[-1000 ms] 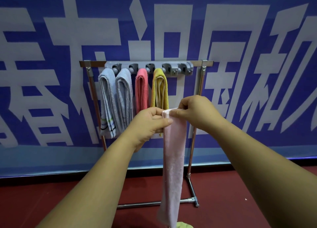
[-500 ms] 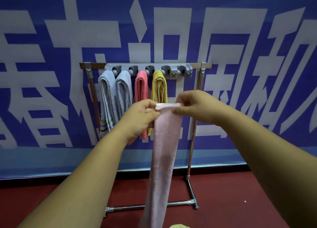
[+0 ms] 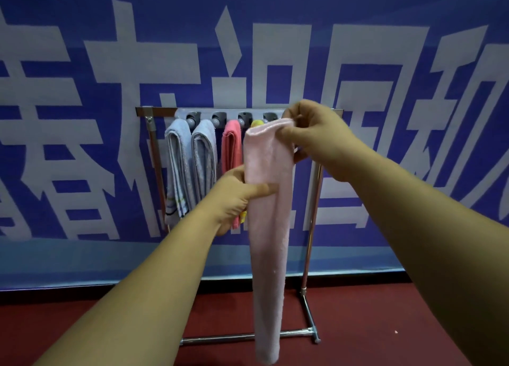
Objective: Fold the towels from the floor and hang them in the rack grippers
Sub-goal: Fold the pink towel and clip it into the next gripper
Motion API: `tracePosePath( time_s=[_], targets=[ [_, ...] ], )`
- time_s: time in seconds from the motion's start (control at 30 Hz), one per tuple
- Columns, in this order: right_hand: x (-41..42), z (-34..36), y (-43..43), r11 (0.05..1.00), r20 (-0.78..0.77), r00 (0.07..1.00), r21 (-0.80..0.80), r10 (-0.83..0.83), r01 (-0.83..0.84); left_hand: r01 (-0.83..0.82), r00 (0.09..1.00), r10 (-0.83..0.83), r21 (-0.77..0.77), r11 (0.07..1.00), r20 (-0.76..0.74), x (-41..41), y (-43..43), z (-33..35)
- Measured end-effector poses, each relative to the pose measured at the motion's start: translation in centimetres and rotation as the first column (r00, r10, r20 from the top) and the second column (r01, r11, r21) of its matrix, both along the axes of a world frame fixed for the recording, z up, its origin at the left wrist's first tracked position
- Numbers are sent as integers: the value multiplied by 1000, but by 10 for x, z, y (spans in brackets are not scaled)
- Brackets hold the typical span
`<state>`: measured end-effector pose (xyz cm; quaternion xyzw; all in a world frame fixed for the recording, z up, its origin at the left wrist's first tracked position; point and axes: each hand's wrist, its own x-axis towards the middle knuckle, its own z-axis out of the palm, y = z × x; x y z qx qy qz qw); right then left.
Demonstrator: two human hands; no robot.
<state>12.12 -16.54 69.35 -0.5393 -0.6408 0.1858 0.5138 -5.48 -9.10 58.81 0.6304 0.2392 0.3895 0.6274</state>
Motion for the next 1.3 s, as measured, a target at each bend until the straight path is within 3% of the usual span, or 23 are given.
tracePosePath(
  time_s=[0.27,0.8,1.0,1.07,1.17,1.3],
  targets=[
    [26,8,1,999,-110,993,12,-46,48,50,996,-41,-110,993,78,6,-2,-7],
    [59,-26,23,976,-450,868,-144,-210,162,9,998,-12,-52,999,-68,19,-9,3],
    [48,-87,22,874,-500,821,-485,-276,-1,-107,994,103,-207,973,-29,33,4,18],
    [43,-111,16,825,-510,830,-552,-225,-116,-144,989,134,-246,959,-54,35,9,21],
    [38,-140,7,782,-585,805,-545,-98,-301,-163,986,146,-270,949,-82,35,15,21],
    [36,-159,2,819,-614,789,-441,22,-367,-202,979,191,-269,942,-67,31,25,18]
  ],
)
